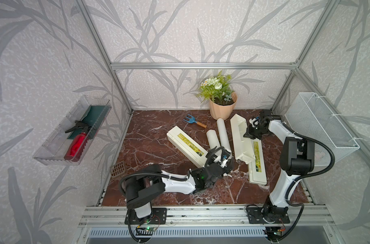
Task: Put plastic wrap rolls into dispensers
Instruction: Place the plastic wrap cutting box at the center of the board.
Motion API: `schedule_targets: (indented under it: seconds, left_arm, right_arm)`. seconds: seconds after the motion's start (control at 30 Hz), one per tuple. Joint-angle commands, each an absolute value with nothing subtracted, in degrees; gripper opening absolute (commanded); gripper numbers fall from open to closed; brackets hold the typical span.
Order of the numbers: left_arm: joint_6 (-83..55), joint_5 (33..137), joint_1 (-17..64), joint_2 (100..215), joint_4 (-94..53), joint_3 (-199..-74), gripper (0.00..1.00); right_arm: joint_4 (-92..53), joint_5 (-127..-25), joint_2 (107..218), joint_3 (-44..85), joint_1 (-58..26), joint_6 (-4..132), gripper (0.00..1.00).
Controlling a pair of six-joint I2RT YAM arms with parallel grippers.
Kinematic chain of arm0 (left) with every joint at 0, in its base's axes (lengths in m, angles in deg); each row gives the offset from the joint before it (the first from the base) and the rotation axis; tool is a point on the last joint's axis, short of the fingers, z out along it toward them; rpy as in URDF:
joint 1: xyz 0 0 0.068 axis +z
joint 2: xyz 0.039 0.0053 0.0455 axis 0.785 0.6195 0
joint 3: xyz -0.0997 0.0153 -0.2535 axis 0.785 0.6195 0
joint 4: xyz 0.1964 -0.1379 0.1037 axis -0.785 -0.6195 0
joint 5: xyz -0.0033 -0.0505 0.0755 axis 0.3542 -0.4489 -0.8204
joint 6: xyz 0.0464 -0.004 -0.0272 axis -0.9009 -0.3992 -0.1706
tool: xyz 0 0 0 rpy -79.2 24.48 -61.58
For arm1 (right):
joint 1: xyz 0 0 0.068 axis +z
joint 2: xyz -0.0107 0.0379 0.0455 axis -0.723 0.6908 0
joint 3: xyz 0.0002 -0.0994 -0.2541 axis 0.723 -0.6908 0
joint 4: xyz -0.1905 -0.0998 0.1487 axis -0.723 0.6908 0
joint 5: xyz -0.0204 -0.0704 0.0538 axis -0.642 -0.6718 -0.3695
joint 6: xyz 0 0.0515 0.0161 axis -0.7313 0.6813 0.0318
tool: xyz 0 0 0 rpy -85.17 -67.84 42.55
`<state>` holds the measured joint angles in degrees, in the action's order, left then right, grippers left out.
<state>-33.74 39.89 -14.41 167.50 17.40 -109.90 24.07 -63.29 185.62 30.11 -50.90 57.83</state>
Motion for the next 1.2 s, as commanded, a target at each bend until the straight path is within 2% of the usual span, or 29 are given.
schedule_targets:
  seconds: [0.0, 0.37, 0.47, 0.53, 0.7, 0.83, 0.93, 1.03, 1.17]
  left_arm:
    - [-24.77, 47.48, -9.10, 161.56, 1.43, -110.00, 0.99]
    - [-20.26, 61.58, 9.96, 158.10, -14.43, -115.43, 0.99]
    - [-18.48, 64.11, 14.66, 159.13, -17.05, -117.43, 0.99]
    - [-17.13, 65.44, 17.77, 159.75, -18.75, -118.63, 0.99]
    - [-17.06, 69.00, 22.28, 161.06, -19.64, -120.28, 0.99]
    - [-18.49, 70.11, 23.78, 162.03, -22.41, -122.44, 0.99]
    - [-17.46, 71.69, 25.86, 162.69, -23.91, -123.76, 0.99]
    - [-16.43, 72.85, 27.86, 163.15, -24.87, -124.66, 0.99]
    - [-16.26, 74.11, 29.21, 163.28, -25.59, -125.39, 0.98]
  right_arm:
    - [30.29, -68.84, 185.12, 30.14, -50.00, 52.90, 0.00]
    - [30.18, -88.24, 186.30, 28.56, -40.04, 48.83, 0.01]
    - [28.22, -91.14, 186.04, 27.59, -38.83, 49.34, 0.12]
    - [27.87, -91.48, 185.91, 27.17, -38.83, 50.39, 0.27]
    - [28.98, -92.35, 185.90, 27.16, -38.74, 51.67, 0.50]
    - [27.06, -92.22, 179.93, 27.09, -36.77, 52.23, 0.53]
    - [24.89, -90.70, 177.45, 29.82, -31.84, 52.98, 0.53]
    - [25.29, -90.87, 181.45, 35.70, -26.32, 54.17, 0.52]
    - [27.74, -89.53, 189.22, 42.68, -24.47, 56.29, 0.51]
